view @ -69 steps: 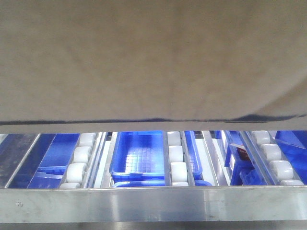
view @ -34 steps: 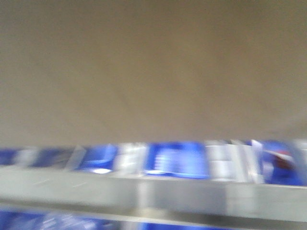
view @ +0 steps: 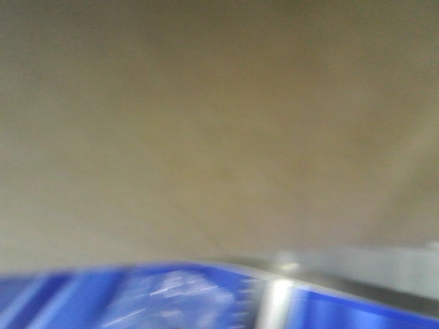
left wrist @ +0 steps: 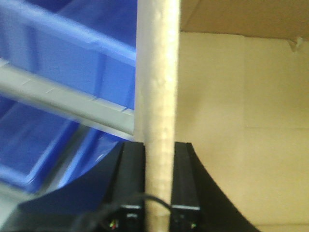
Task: Grab box from left shelf to table start
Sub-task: 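Pull the held box back away from the shelf with both grippers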
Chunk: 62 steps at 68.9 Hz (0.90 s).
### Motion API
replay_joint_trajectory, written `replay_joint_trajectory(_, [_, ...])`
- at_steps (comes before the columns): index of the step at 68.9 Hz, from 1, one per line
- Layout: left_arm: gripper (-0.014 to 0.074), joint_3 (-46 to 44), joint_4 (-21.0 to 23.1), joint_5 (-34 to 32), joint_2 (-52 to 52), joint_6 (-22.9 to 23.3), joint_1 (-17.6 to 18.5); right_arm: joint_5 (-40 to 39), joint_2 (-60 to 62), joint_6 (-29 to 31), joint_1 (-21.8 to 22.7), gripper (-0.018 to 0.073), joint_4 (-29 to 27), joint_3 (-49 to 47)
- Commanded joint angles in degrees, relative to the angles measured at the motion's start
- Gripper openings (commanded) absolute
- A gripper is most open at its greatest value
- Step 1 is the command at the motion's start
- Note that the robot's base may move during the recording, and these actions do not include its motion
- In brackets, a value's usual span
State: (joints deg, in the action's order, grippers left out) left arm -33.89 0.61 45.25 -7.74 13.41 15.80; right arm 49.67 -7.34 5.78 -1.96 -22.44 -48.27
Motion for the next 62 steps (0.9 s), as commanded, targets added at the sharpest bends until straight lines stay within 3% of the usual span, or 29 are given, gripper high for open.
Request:
replay_joint_trajectory(1, [-0.0099,0.85,-3.06,-2.17,-0.62,0.45,0.31,-6.55,-0.95,-0.41,-0.01,0.0057,0.14,-1.89])
replay_joint_trajectory(32, [-0.0099,7.52,-3.06,-2.02,-0.62,0.45,0.31,-6.55,-0.95,-0.41,-0.01,0.0057,0.14,-1.89])
replay_joint_trajectory(62, [-0.0099,7.83,-3.06,-2.14,-0.62,0.45,0.31,-6.55,-0.95,-0.41,-0.01,0.0057,0.14,-1.89])
